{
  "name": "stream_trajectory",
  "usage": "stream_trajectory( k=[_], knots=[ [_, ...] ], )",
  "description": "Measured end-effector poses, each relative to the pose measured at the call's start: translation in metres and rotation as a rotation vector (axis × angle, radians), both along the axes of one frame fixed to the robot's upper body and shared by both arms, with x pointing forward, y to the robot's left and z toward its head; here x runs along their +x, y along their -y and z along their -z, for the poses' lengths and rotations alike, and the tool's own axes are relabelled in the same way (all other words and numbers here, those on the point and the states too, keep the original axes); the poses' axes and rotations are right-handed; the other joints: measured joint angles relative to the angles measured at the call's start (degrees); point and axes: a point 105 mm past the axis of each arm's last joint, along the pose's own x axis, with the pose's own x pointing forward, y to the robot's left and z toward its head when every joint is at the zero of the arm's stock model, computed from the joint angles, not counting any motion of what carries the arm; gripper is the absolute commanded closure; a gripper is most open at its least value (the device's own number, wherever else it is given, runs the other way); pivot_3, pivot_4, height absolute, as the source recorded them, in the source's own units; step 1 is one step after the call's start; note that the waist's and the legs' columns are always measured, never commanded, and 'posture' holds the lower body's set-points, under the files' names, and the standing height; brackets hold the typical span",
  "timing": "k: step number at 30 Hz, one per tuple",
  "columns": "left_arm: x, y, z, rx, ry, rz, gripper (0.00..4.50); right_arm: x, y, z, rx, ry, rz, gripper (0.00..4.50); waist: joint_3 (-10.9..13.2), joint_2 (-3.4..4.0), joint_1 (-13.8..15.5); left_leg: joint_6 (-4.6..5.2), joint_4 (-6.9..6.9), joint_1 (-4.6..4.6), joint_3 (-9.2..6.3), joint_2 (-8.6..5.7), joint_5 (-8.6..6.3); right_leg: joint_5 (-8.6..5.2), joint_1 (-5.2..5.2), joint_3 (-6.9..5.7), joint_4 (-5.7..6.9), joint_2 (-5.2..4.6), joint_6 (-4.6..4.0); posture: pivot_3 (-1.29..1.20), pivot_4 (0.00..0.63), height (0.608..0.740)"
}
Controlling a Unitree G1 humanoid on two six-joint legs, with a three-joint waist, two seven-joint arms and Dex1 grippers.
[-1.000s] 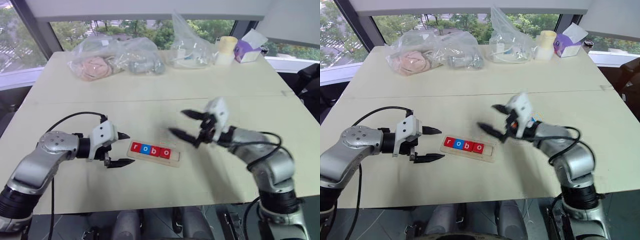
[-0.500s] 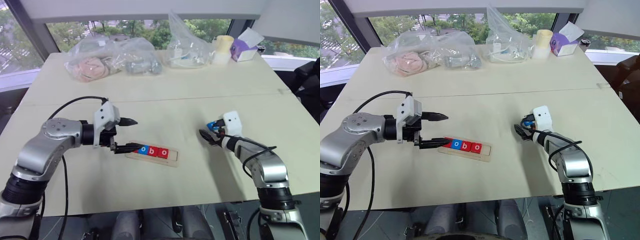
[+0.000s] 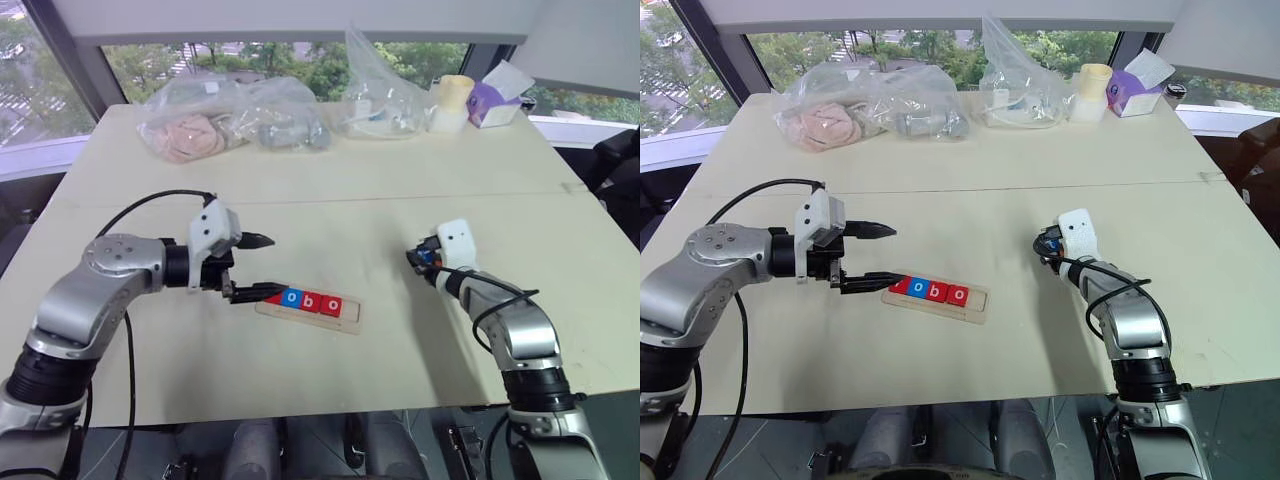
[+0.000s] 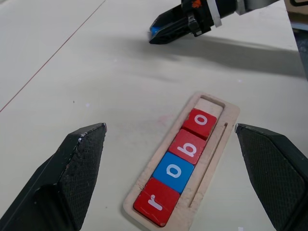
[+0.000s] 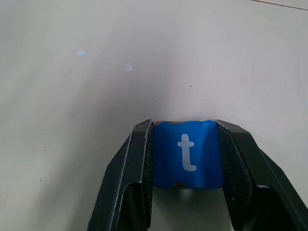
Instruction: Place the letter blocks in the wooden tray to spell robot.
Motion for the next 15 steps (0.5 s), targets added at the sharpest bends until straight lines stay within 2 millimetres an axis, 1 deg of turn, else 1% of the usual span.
stream_trajectory(
  k=[3,5,6,9,10,11,13,15],
  knots=[
    [0.0,-0.002,0.003,0.013,-0.005,-0.006,0.0,-0.015,-0.001,-0.007,0.03,-0.018,0.051,3.26,0.0,0.01,-0.1,0.0,-0.19,-0.03,-0.01,0.0,0.0,0.04,-0.14,0.03,0.0,0.0,-0.08,0.0,0.15,0.739],
    [0.0,-0.002,0.004,0.018,-0.003,-0.004,0.0,-0.025,-0.009,-0.013,0.066,-0.03,0.061,3.26,0.0,0.01,-0.4,0.0,-0.23,-0.03,-0.01,0.03,0.0,0.04,-0.19,0.03,0.0,0.04,-0.08,0.0,0.15,0.739],
    [-0.001,-0.002,0.005,0.022,-0.001,-0.001,0.0,-0.034,-0.018,-0.018,0.11,-0.037,0.063,3.26,0.0,0.02,-0.4,0.0,-0.29,-0.01,-0.03,0.05,0.0,0.04,-0.21,0.03,0.01,0.08,-0.08,0.0,0.15,0.739],
    [-0.002,-0.001,0.008,0.031,-0.002,0.004,0.0,-0.06,-0.056,-0.026,0.186,-0.077,-0.012,3.26,0.0,0.03,-0.4,0.0,-0.31,0.01,-0.12,0.21,0.0,0.03,-0.25,0.0,0.09,0.25,-0.1,0.0,0.15,0.739],
    [-0.002,-0.001,0.008,0.033,0.002,0.009,0.0,-0.067,-0.061,-0.027,0.187,-0.093,-0.019,3.26,0.0,0.03,-0.3,0.0,-0.3,0.0,-0.12,0.21,0.0,0.02,-0.25,-0.01,0.09,0.25,-0.13,0.0,0.15,0.739],
    [-0.002,-0.001,0.009,0.036,0.004,0.011,0.0,-0.073,-0.06,-0.025,0.175,-0.109,-0.004,3.26,0.0,0.03,-0.2,0.0,-0.28,0.0,-0.13,0.21,0.0,0.02,-0.22,-0.01,0.07,0.22,-0.13,0.0,0.15,0.739],
    [-0.001,-0.002,0.011,0.039,-0.003,0.009,0.0,-0.084,-0.054,-0.016,0.15,-0.163,0.048,3.26,0.0,0.03,0.0,-0.03,-0.23,-0.01,-0.11,0.25,-0.02,0.02,-0.18,-0.04,-0.04,0.08,-0.12,0.0,0.15,0.739],
    [-0.001,-0.001,0.012,0.038,-0.007,0.009,0.0,-0.091,-0.049,-0.007,0.13,-0.207,0.084,3.26,0.0,0.03,-0.2,-0.11,-0.21,-0.03,-0.02,0.26,-0.06,0.03,-0.18,-0.02,-0.11,-0.04,-0.1,0.0,0.15,0.739]
  ],
)
